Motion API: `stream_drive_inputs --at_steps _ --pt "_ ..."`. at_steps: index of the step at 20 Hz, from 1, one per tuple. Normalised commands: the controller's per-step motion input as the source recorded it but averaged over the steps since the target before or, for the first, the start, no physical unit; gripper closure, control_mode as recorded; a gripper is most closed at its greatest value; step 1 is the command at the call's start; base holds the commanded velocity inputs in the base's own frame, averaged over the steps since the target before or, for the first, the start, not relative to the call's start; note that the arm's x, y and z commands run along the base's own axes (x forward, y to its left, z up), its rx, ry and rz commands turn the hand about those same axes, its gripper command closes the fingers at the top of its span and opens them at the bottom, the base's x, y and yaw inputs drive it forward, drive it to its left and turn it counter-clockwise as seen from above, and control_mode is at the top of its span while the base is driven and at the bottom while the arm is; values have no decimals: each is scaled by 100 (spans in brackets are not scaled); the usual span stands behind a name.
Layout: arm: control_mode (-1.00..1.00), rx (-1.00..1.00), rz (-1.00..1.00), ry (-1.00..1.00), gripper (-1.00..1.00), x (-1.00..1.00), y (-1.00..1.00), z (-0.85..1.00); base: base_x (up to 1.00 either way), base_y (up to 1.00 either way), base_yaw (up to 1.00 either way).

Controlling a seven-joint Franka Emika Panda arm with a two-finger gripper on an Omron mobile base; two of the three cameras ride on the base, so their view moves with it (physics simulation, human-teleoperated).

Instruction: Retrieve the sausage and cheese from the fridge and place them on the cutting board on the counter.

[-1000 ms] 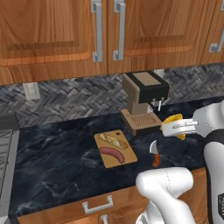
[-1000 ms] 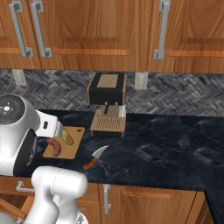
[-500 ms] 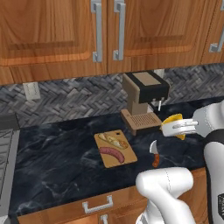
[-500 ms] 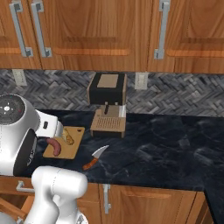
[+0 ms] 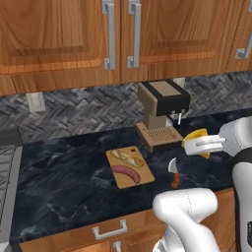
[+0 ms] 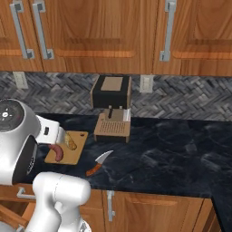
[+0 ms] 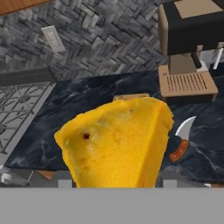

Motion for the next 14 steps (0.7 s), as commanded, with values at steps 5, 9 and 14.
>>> stream_drive_inputs --at_steps 5,9,14 --pt "-100 0 2 1 100 9 -18 -32 0 0 0" --pt "-100 -1 11 11 100 51 0 -34 0 0 0" --pt "-100 -5 7 18 100 73 18 -42 0 0 0"
